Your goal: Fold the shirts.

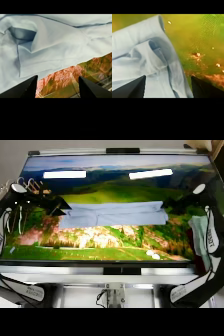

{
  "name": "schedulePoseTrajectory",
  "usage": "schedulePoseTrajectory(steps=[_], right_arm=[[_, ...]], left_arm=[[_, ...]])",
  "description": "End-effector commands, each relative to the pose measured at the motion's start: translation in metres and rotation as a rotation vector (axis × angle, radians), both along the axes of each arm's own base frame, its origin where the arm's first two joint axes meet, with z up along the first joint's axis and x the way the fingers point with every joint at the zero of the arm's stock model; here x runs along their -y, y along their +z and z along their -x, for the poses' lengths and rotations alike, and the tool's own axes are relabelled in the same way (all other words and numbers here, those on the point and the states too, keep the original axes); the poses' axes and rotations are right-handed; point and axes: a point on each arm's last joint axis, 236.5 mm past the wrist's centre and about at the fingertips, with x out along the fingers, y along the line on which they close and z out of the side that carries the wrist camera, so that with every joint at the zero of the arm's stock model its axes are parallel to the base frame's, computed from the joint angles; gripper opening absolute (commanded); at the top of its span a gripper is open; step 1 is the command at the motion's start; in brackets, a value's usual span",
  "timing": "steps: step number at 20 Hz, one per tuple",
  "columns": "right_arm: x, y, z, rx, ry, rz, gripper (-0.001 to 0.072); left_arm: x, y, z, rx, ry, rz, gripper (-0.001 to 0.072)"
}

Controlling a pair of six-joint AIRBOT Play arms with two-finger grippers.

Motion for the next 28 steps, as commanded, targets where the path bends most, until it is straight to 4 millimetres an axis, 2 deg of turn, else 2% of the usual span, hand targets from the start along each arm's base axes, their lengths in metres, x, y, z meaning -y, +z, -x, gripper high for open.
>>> schedulePoseTrajectory(steps=[1,4,5,7,8,11,12,13,14,15,17,21,23,25,28], right_arm=[[-0.018,-0.024,0.016,-0.102,0.015,-0.093,0.0678],[-0.049,-0.037,0.019,-0.129,0.075,-0.124,0.0657],[-0.059,-0.037,0.016,-0.116,0.097,-0.126,0.0516],[-0.070,-0.034,0.006,-0.067,0.113,-0.121,0.0110],[-0.074,-0.027,0.002,-0.046,0.118,-0.130,0.0066],[-0.076,0.023,-0.008,0.074,0.160,-0.121,0.0067],[-0.075,0.047,-0.009,0.117,0.167,-0.110,0.0067],[-0.076,0.071,-0.007,0.153,0.178,-0.104,0.0066],[-0.078,0.098,-0.001,0.187,0.193,-0.099,0.0066],[-0.081,0.124,0.008,0.215,0.214,-0.097,0.0066],[-0.088,0.169,0.034,0.244,0.253,-0.098,0.0066],[-0.103,0.248,0.086,0.314,0.275,-0.104,0.0067],[-0.107,0.279,0.108,0.362,0.267,-0.096,0.0067],[-0.111,0.299,0.131,0.378,0.262,-0.095,0.0066],[-0.113,0.318,0.148,0.414,0.253,-0.088,0.0067]], left_arm=[[0.006,0.027,0.005,0.046,-0.030,-0.002,0.0606],[0.024,0.040,0.009,0.079,-0.069,-0.006,0.0605],[0.031,0.041,0.011,0.084,-0.084,-0.007,0.0605],[0.050,0.040,0.014,0.093,-0.122,-0.008,0.0601],[0.062,0.040,0.013,0.108,-0.137,-0.011,0.0600],[0.105,0.037,0.001,0.194,-0.155,-0.026,0.0588],[0.124,0.034,-0.004,0.222,-0.154,-0.030,0.0409],[0.144,0.028,-0.007,0.251,-0.163,-0.035,0.0041],[0.165,0.019,-0.008,0.249,-0.151,-0.033,0.0055],[0.188,0.006,-0.005,0.221,-0.137,-0.020,0.0039],[0.237,-0.011,0.010,0.173,-0.149,0.050,0.0038],[0.328,-0.021,0.028,0.144,-0.083,0.219,0.0038],[0.356,-0.024,0.033,0.135,-0.023,0.263,0.0037],[0.377,-0.025,0.035,0.121,0.038,0.301,0.0037],[0.392,-0.030,0.042,0.101,0.034,0.317,0.0037]])
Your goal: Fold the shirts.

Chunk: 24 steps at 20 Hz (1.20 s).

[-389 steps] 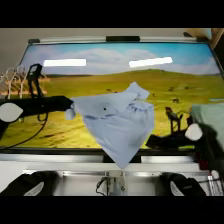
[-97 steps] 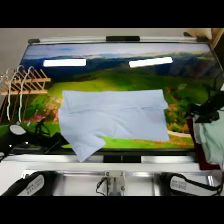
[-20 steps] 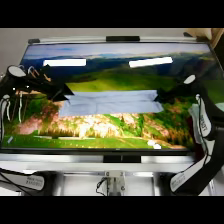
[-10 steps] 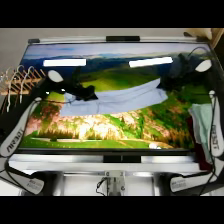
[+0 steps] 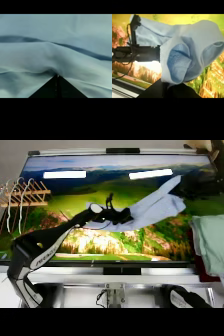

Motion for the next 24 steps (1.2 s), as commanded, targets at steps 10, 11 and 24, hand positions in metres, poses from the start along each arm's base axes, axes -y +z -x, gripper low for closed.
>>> schedulePoseTrajectory(steps=[10,11,24], right_arm=[[-0.084,-0.033,-0.049,0.026,0.095,-0.062,0.0066],[-0.109,-0.050,-0.057,0.011,0.129,-0.068,0.0066],[-0.275,-0.234,-0.078,-0.246,0.118,-0.168,0.0619]], left_arm=[[-0.187,0.174,-0.064,0.443,0.014,-0.139,0.0035],[-0.224,0.205,-0.068,0.485,0.073,-0.140,0.0035],[-0.334,0.359,0.033,0.764,0.188,-0.215,0.0036]])
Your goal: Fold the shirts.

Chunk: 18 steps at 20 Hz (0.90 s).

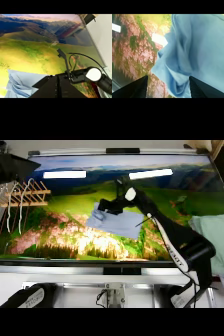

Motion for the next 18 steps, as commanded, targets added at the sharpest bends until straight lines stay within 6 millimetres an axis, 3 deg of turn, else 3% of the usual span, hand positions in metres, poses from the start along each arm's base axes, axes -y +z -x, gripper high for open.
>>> schedulePoseTrajectory(steps=[1,3,4,6,7,8,10,13,18], right_arm=[[0.026,-0.001,-0.010,-0.006,-0.026,0.036,0.0619],[0.101,0.013,-0.023,0.017,-0.069,0.190,0.0618],[0.153,0.012,-0.021,-0.013,-0.094,0.311,0.0618],[0.249,-0.003,0.007,-0.180,-0.112,0.533,0.0619],[0.276,-0.015,0.029,-0.289,-0.112,0.563,0.0622],[0.280,-0.027,0.046,-0.360,-0.090,0.524,0.0636],[0.259,-0.051,0.063,-0.418,-0.071,0.369,0.0670],[0.224,-0.073,0.056,-0.361,-0.100,0.217,0.0670],[0.198,-0.090,0.057,-0.354,-0.066,0.151,0.0670]], left_arm=[[-0.003,0.004,0.015,0.011,-0.006,-0.035,0.0036],[-0.007,-0.001,0.012,0.005,0.008,-0.061,0.0036],[-0.009,-0.003,0.011,0.003,0.013,-0.069,0.0036],[-0.009,-0.003,0.011,0.003,0.012,-0.069,0.0036],[-0.009,-0.003,0.011,0.003,0.012,-0.069,0.0036],[-0.009,-0.003,0.011,0.003,0.012,-0.069,0.0036],[-0.009,-0.004,0.010,0.000,0.012,-0.068,0.0037],[-0.009,-0.004,0.010,-0.004,0.014,-0.065,0.0036],[-0.009,-0.004,0.009,-0.014,0.023,-0.051,0.0036]])
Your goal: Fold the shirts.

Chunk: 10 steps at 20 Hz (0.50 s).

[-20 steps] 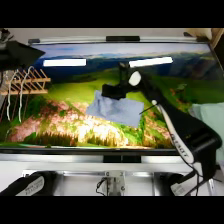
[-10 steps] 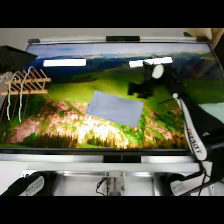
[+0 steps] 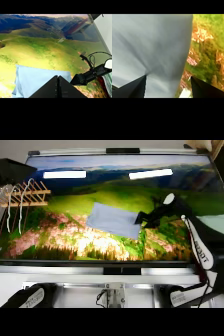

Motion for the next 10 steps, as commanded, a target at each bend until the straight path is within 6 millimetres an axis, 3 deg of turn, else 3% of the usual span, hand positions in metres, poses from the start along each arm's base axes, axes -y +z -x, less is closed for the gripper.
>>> schedulePoseTrajectory(steps=[1,2,4,5,7,10], right_arm=[[-0.027,-0.010,0.000,-0.004,-0.011,-0.104,0.0667],[-0.036,-0.010,-0.001,-0.005,-0.011,-0.144,0.0577],[-0.052,0.000,-0.012,0.059,0.003,-0.231,0.0136],[-0.057,0.013,-0.024,0.108,-0.006,-0.283,0.0070],[-0.052,0.055,-0.052,0.238,-0.007,-0.361,0.0067],[-0.003,0.132,-0.088,0.414,-0.064,-0.364,0.0067]], left_arm=[[-0.001,0.000,-0.001,-0.008,0.009,0.011,0.0036],[-0.001,0.000,-0.001,-0.008,0.009,0.010,0.0037],[-0.001,0.000,-0.001,-0.008,0.009,0.010,0.0036],[-0.001,0.000,-0.001,-0.008,0.009,0.010,0.0036],[-0.001,0.000,-0.001,-0.008,0.009,0.010,0.0036],[-0.001,0.000,-0.001,-0.008,0.009,0.010,0.0036]])
